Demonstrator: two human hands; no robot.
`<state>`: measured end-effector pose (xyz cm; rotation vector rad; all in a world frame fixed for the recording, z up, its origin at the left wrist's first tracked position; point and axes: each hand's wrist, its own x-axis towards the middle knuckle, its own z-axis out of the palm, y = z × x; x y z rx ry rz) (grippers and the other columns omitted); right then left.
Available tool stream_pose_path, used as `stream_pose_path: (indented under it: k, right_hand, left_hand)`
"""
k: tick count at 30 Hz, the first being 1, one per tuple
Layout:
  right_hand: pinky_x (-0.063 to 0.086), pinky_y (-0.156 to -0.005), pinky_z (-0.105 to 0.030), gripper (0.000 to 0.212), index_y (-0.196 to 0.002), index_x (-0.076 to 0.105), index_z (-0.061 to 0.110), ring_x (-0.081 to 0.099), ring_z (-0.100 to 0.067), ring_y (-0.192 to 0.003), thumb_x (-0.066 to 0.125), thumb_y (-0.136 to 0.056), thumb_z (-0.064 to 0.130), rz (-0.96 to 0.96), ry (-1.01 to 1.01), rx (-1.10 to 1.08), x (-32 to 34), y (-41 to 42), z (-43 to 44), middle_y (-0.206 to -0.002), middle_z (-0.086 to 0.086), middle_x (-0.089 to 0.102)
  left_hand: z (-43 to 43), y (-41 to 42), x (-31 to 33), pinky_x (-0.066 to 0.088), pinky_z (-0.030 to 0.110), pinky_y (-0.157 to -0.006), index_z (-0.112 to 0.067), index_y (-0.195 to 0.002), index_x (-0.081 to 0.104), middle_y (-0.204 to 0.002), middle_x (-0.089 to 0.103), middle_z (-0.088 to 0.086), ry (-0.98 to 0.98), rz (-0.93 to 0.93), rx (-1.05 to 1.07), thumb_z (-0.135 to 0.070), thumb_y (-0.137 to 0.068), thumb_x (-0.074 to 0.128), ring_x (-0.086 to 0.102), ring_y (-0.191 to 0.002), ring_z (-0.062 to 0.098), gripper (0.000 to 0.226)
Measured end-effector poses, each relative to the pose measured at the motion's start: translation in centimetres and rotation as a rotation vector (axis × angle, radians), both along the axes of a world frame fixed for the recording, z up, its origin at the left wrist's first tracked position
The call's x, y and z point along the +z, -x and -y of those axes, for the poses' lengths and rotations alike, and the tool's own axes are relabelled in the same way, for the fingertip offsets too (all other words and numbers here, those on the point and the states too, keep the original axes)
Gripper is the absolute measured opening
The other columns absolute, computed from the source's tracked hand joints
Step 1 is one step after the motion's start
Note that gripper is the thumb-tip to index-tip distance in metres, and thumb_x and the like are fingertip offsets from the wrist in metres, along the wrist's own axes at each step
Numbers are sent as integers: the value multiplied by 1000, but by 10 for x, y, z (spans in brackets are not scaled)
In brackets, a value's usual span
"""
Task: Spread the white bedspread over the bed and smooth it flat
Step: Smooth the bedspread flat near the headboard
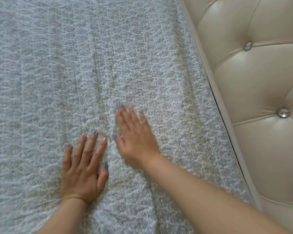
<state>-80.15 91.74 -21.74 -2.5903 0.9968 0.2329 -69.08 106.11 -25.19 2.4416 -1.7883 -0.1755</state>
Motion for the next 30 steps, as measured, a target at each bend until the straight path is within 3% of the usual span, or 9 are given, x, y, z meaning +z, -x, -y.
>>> stream_pose_path:
  k: [3,6,8,14,17,19,23,27,30]
  right_hand:
    - [4,-122,-38,54,-153,8,22,-5,-13,-148,17,-102,39,149,-31,142,14,12,12,-161,2,-1]
    - [10,-121,-44,57,-153,11,19,-1,-20,-149,16,-101,43,45,308,-356,12,63,53,-162,-2,1]
    - [4,-121,-47,67,-152,-7,18,-13,-23,-148,7,-98,54,-118,255,-497,1,75,51,-160,-4,-15]
    - [-3,-121,-46,62,-151,-12,20,-22,-18,-145,8,-99,48,-26,43,-65,-4,29,-17,-158,1,-21]
    - [5,-122,-41,55,-153,11,22,-5,-17,-149,25,-103,39,117,58,214,7,41,-2,-162,1,1]
    - [7,-122,-40,50,-150,27,23,9,-21,-149,36,-101,32,182,296,11,10,62,36,-161,-2,14]
    - [5,-121,-49,62,-152,-7,27,-11,-22,-148,13,-99,52,-131,256,-472,0,101,80,-161,-2,-11]
    - [-5,-120,-49,67,-152,-10,24,-16,-25,-147,6,-96,57,-77,220,-362,-8,55,41,-160,-2,-17]
    - [-6,-120,-49,61,-151,-12,21,-21,-19,-146,6,-99,46,-50,103,-53,-6,16,-8,-159,1,-20]
  left_hand:
    - [-2,2,1,16,56,-115,-20,-145,32,-155,28,8,7,-3,13,-39,-84,31,22,-144,30,64]
    - [5,4,4,14,55,-116,-20,-146,33,-155,29,8,-5,-12,22,-39,-84,31,21,-145,30,64]
    - [6,4,4,13,54,-117,-21,-146,31,-156,28,8,-11,-2,28,-40,-85,30,20,-145,29,64]
    - [-1,1,2,10,52,-118,-18,-146,35,-156,28,9,1,7,15,-39,-85,30,20,-145,30,65]
    - [0,6,3,11,53,-117,-18,-146,36,-156,28,9,-1,8,26,-39,-85,30,20,-145,30,65]
    - [5,6,5,10,53,-117,-18,-146,35,-156,28,9,-5,5,23,-39,-85,30,19,-145,30,65]
    - [3,5,5,8,51,-118,-19,-147,33,-156,27,9,3,12,14,-39,-85,30,17,-145,30,66]
    - [5,7,4,10,52,-117,-19,-147,34,-156,28,9,19,23,7,-39,-85,31,19,-145,30,65]
    - [-2,7,1,13,53,-117,-18,-146,36,-156,28,8,29,26,-2,-39,-85,32,20,-145,29,65]
